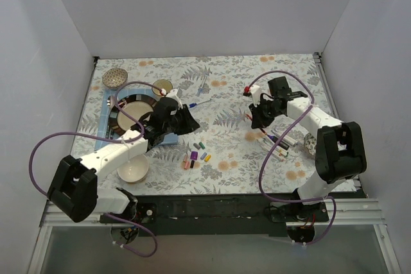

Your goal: Open the pen caps

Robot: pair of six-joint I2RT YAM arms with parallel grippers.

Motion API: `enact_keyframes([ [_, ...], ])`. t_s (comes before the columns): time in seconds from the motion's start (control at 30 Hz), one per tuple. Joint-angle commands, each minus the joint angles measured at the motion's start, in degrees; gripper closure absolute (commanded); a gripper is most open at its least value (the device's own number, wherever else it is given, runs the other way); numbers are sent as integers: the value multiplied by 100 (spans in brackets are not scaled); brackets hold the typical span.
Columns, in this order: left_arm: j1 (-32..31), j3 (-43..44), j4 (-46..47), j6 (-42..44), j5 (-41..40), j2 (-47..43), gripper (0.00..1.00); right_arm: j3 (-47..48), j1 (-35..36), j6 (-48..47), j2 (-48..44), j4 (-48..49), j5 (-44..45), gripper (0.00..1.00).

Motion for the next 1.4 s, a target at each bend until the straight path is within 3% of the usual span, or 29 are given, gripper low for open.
enact_keyframes([
  [0.0,-194,-200,-839,469,-649,-65,100,-47,-92,-303,79,-212,1053,99],
  [0.3,-388,-253,-910,627,-1064,479,100,-513,-241,-374,-176,-81,1793,99],
  [0.7,-476,-165,-972,689,-1275,779,100,-741,-601,-453,-378,-239,1565,98],
  [1.1,-484,-104,-1033,715,-1319,954,98,-996,-689,-471,-580,-186,1574,73],
  [1.37,-511,72,-1103,759,-1372,1130,95,-1031,-698,-497,-720,-186,1512,64],
])
